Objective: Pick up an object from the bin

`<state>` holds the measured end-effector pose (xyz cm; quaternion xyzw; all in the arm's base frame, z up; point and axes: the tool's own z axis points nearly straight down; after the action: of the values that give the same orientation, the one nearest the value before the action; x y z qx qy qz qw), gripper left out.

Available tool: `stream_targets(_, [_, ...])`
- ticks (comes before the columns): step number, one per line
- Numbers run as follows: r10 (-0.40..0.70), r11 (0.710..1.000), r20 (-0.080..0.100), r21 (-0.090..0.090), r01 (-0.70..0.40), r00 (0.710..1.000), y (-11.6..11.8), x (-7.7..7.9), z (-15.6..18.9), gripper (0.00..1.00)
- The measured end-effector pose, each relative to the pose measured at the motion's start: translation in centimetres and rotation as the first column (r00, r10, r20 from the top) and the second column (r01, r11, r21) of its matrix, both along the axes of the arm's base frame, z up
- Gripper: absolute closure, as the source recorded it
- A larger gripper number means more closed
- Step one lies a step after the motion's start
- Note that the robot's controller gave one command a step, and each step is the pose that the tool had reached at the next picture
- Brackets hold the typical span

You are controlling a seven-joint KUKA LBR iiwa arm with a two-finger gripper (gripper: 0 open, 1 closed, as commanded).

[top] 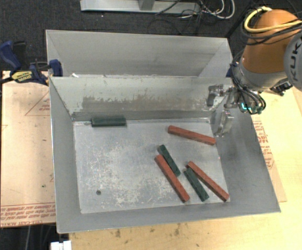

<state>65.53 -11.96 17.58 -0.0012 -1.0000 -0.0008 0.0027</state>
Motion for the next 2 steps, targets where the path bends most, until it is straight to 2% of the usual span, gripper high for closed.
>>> stream_targets(1, [0.002, 1.000, 0.008, -0.001, -0.002, 1.000, 0.0, 0.2, 0.5, 0.00])
stream_targets(2, [-0.098, 0.995, 0.013, -0.001, 0.098, 0.995, -0.1, -0.6, -2.3, 0.00])
